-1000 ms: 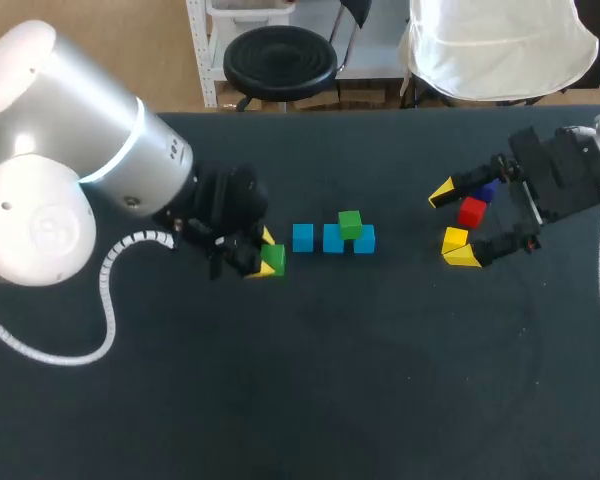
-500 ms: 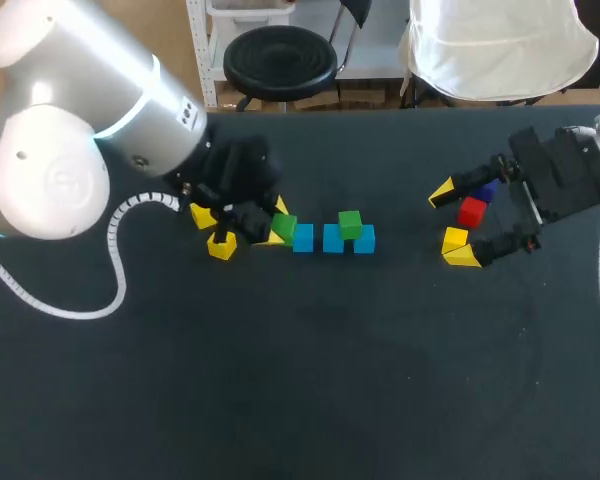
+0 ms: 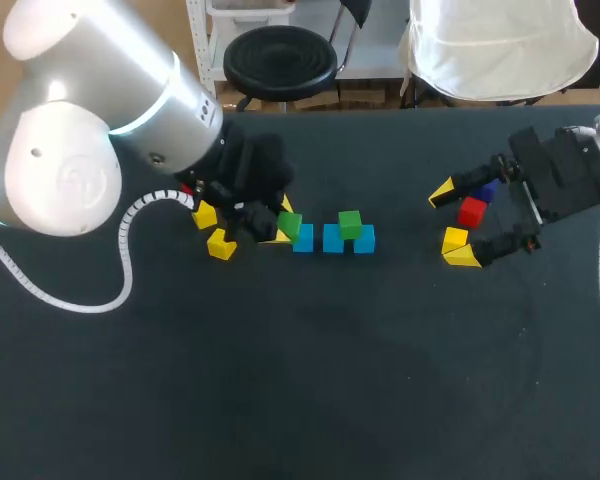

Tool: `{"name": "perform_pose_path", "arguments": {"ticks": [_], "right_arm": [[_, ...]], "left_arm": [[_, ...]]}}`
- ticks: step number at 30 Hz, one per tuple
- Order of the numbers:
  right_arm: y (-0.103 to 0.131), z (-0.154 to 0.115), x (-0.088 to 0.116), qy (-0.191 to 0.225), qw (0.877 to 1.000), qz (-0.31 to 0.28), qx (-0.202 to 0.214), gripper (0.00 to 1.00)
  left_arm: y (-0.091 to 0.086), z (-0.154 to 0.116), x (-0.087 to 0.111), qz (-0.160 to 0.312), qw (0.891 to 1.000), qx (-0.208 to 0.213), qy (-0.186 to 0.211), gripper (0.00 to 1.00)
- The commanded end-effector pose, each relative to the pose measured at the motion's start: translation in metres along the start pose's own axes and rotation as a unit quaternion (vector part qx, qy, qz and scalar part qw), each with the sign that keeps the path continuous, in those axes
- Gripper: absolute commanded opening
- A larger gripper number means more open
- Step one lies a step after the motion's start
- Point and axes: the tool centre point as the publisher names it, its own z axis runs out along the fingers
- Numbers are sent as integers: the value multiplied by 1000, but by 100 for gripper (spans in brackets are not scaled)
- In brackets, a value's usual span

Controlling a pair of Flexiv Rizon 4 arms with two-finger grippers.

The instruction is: Place the blue cubes, place green cubes on the blue cubes, place the yellow cubes on the green cubes, then place the red cubes on the yellow cubes, and place purple cube on the red cubes.

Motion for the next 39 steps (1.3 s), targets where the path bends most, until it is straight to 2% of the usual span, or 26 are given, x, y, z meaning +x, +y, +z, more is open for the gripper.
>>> {"name": "perform_pose_path", "arguments": {"ticks": [1, 4, 6, 9, 14, 18, 24, 39], "right_arm": [[0, 0, 0, 0, 1000, 0, 1, 100], [0, 0, 0, 0, 1000, 0, 1, 100], [0, 0, 0, 0, 1000, 0, 1, 100], [0, 0, 0, 0, 1000, 0, 1, 100], [0, 0, 0, 0, 1000, 0, 1, 100], [0, 0, 0, 0, 1000, 0, 1, 100], [0, 0, 0, 0, 1000, 0, 1, 100], [0, 0, 0, 0, 1000, 0, 1, 100]], "left_arm": [[7, 2, -5, 4, 1000, 0, -3, 0], [28, 8, -21, 18, 1000, 6, -10, 0], [42, 15, -31, 35, 999, 16, 4, 0], [49, 19, -37, 31, 999, 35, 11, 0], [49, 22, -29, 1, 998, 44, 38, 0], [46, 25, -22, -30, 998, 52, 33, 0], [43, 35, -18, -51, 997, 61, 27, 0], [42, 39, -12, -62, 996, 56, 22, 0]]}}
